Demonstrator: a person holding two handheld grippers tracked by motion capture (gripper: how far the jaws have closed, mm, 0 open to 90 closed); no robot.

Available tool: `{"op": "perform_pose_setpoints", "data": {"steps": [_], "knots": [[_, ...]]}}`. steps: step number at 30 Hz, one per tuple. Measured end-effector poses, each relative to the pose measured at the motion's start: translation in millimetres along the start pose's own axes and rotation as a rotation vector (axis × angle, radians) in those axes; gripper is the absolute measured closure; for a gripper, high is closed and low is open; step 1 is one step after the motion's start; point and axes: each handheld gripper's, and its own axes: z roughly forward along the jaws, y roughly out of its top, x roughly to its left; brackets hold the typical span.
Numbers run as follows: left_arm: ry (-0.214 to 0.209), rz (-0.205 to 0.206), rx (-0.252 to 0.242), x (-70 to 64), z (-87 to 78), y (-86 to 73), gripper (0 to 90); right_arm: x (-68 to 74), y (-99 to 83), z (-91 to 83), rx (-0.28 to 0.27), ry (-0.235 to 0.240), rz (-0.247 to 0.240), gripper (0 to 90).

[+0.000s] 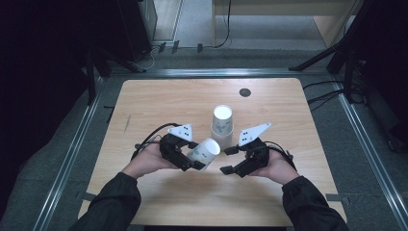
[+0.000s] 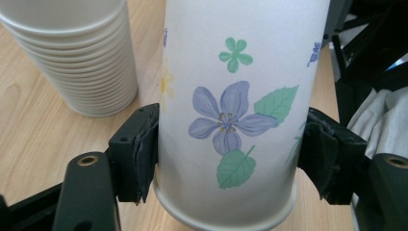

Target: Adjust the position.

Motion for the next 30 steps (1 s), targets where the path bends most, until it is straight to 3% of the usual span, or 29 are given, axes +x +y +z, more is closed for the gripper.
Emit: {"op": "perform_pose_setpoints", "data": {"steps": [1,5,11,20,26,30], "knots": [[0.0,0.0,0.0,0.0,0.0,0.0,29.1,0.2,-0.1,-0.1,0.002,-0.003,0.001,27.4],[-0.027,0.005,0.087,4.7,-6.6,13.2,29.2,-1.2,-1.2,0.7,0.006,-0.014,0.003,27.4],[-0.049,0.031,0.111,0.2,-6.8,16.7,29.2,-2.7,-1.6,2.9,0.001,-0.016,0.006,27.4],[-0.032,0.042,0.188,-1.7,4.1,11.1,29.1,-2.7,0.5,8.1,-0.009,-0.016,-0.013,27.4],[-0.037,0.083,0.264,-7.4,15.9,10.4,29.2,-0.9,2.1,14.7,0.005,-0.006,-0.033,27.4],[-0.025,0.086,0.293,-9.2,20.3,11.0,29.2,0.6,3.3,18.9,0.007,0.0,-0.042,27.4]]}}
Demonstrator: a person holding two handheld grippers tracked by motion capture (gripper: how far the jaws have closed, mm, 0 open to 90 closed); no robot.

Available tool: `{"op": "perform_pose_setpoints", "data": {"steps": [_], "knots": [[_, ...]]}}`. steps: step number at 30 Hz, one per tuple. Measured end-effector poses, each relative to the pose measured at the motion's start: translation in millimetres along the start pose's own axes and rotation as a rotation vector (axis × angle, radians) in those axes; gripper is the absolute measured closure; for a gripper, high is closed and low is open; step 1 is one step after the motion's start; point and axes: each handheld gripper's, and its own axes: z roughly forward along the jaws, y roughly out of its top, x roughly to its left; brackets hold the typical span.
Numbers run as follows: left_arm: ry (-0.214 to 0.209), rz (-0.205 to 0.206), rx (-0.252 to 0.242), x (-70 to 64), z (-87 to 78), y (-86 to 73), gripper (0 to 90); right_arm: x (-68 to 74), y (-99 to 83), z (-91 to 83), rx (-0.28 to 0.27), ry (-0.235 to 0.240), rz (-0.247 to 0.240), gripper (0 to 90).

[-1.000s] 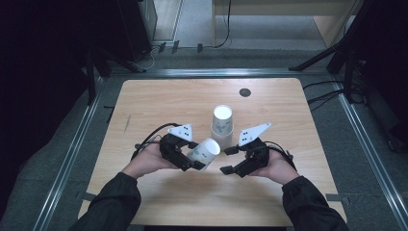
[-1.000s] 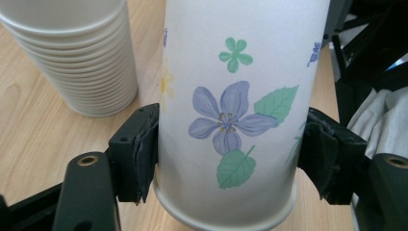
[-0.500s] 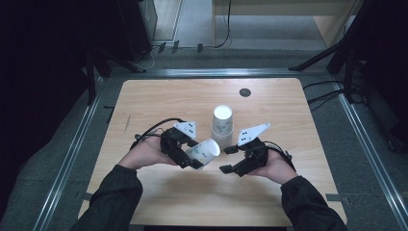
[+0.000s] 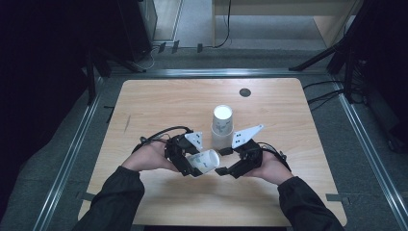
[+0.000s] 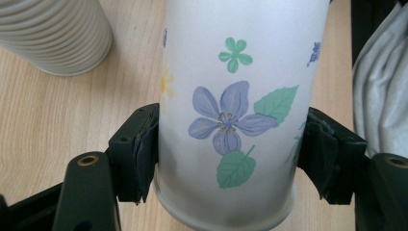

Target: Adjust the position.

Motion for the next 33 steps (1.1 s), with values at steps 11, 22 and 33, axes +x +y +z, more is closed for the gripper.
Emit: {"op": "perform_pose_setpoints", "data": {"steps": [11,22,33], "knots": [[-0.005,0.02,0.048,-4.4,11.8,5.6,29.2,2.9,3.1,13.7,0.012,0.021,-0.025,27.9],[-0.018,0.039,0.044,-6.7,15.7,8.5,29.0,7.7,5.7,20.9,0.031,0.056,-0.046,33.9],[-0.043,-0.007,0.031,-4.3,14.9,7.2,16.8,7.3,8.3,16.8,0.03,0.057,-0.048,35.0]]}}
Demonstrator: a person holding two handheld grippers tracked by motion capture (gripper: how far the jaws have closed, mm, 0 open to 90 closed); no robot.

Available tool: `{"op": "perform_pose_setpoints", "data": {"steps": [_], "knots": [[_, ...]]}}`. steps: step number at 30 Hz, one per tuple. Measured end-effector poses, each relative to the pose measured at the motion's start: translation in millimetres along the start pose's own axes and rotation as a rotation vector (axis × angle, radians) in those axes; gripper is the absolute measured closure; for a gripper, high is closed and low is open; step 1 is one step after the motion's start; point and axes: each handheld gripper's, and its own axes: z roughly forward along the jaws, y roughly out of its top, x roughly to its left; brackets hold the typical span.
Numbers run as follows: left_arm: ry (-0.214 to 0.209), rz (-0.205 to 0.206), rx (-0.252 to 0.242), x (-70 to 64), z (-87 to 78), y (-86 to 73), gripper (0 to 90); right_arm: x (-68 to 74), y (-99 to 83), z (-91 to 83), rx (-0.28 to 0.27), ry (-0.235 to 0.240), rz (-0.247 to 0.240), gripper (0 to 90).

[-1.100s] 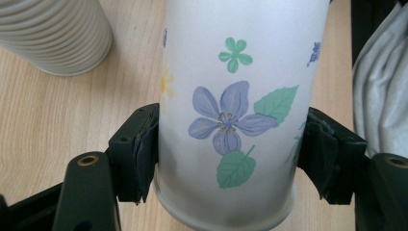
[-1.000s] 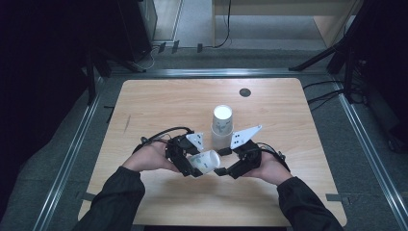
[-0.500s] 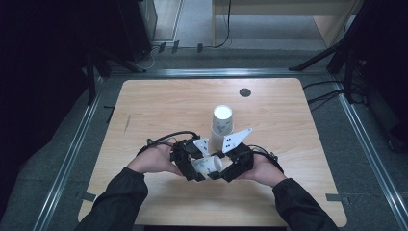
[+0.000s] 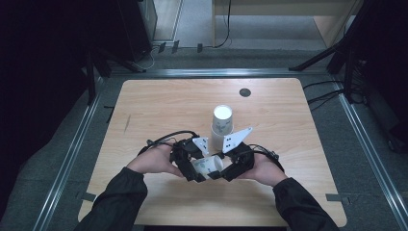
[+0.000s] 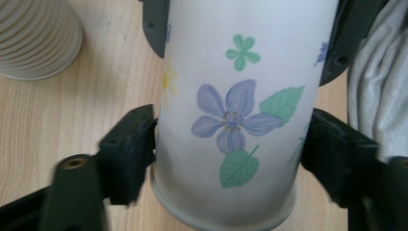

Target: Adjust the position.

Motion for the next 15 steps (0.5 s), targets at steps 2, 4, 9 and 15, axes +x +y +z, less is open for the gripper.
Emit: {"op": "perform_pose_setpoints", "data": {"steps": [2,4,9,15], "knots": [[0.02,-0.008,-0.026,0.1,-0.8,-1.0,12.5,-1.0,0.0,-3.2,-0.011,-0.011,-0.004,35.0],[0.031,-0.018,-0.057,1.8,-3.5,-2.6,10.9,-1.4,-0.2,-8.4,-0.022,-0.015,0.008,35.0],[0.029,-0.031,-0.117,3.8,-10.6,-8.9,10.8,-3.8,-1.7,-21.3,-0.056,-0.034,0.008,34.9],[0.047,-0.025,-0.191,4.2,-18.4,-18.1,11.5,-5.3,-3.4,-32.7,-0.079,-0.052,0.012,34.9]]}}
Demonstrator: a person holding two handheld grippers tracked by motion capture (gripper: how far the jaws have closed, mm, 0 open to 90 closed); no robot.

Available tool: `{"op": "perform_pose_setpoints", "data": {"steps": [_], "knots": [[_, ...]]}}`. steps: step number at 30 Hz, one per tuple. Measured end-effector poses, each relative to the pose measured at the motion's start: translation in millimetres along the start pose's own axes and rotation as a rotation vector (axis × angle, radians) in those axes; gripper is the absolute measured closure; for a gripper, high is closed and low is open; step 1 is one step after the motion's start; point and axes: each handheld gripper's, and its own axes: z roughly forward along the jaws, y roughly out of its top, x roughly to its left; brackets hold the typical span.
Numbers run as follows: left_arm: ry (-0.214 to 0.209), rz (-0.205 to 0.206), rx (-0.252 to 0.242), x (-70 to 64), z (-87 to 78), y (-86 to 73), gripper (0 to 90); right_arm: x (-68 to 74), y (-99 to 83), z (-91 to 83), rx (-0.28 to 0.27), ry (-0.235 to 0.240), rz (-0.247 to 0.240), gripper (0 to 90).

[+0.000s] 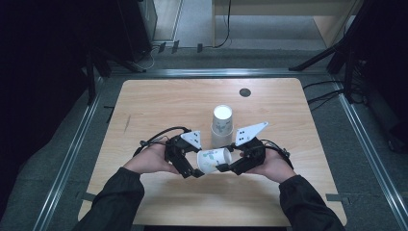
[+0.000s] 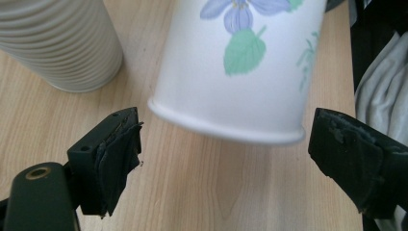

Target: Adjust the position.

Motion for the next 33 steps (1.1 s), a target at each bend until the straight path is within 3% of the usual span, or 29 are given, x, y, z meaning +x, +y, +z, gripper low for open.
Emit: {"op": "perform_pose_setpoints", "data": {"steps": [10,14,15,19,20,24,25,29,33], "knots": [[0.01,-0.061,-0.11,0.4,-3.9,-11.9,11.4,-1.6,-0.6,-12.3,-0.041,0.001,0.011,34.9],[-0.001,-0.071,-0.136,0.2,-2.5,-13.0,11.5,-1.7,0.3,-11.4,-0.039,0.014,0.004,34.9],[-0.013,-0.081,-0.161,-1.1,-0.3,-13.9,11.7,-1.7,0.6,-11.1,-0.04,0.013,0.0,34.9],[-0.011,-0.069,-0.171,-3.2,2.9,-14.6,12.3,-1.6,2.3,-9.1,-0.044,0.029,0.003,34.9],[-0.022,-0.073,-0.198,-3.7,4.3,-15.6,12.2,-1.7,3.3,-7.5,-0.049,0.044,-0.002,34.9],[-0.038,-0.066,-0.227,-4.1,6.3,-16.7,12.9,-1.5,4.5,-3.5,-0.042,0.066,0.004,34.9],[-0.059,-0.073,-0.227,-4.0,8.5,-16.9,13.2,-1.7,4.7,-2.6,-0.042,0.072,0.002,34.9],[-0.067,-0.065,-0.213,-4.2,12.3,-17.2,13.5,-1.6,5.6,2.2,-0.036,0.095,0.007,34.9],[-0.072,-0.037,-0.231,-7.8,12.8,-16.2,14.4,-1.3,6.2,4.9,-0.038,0.106,0.012,34.9]]}}
